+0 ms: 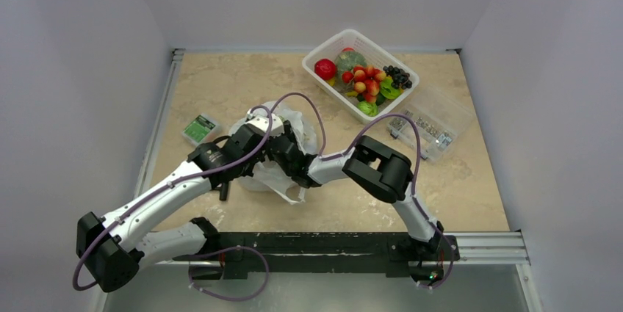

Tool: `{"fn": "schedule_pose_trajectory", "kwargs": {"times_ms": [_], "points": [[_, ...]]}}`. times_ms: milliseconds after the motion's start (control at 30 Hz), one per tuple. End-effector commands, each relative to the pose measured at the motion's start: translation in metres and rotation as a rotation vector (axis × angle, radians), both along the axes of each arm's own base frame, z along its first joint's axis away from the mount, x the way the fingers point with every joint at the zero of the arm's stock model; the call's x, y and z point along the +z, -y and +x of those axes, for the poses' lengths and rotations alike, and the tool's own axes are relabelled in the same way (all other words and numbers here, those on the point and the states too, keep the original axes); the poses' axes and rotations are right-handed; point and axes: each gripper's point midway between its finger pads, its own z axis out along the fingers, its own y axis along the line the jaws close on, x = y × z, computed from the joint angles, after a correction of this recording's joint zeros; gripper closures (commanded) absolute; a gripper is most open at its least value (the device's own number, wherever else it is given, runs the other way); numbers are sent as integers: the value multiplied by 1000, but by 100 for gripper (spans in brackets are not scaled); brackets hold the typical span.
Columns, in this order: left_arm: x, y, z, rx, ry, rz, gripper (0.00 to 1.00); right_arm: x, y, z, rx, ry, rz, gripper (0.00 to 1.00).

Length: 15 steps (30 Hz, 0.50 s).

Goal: Take the fake fruits out of the plastic bag

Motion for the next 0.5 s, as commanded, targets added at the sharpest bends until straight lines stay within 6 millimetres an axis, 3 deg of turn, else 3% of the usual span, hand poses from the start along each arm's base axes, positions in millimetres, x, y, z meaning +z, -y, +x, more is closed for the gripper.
{"fn": "schedule_pose_trajectory", "kwargs": {"times_ms": [0,200,233,467], "points": [[22,5,9,8,76,-51,100,4,8,-2,-26,13,42,20],[27,0,8,24,91,-42,100,1,7,-5,34,57,36,53],[29,-4,8,37,107,-37,100,3,8,-2,19,60,29,71],[32,-9,9,57,123,-26,100,71,34,-20,32,103,101,99]]}}
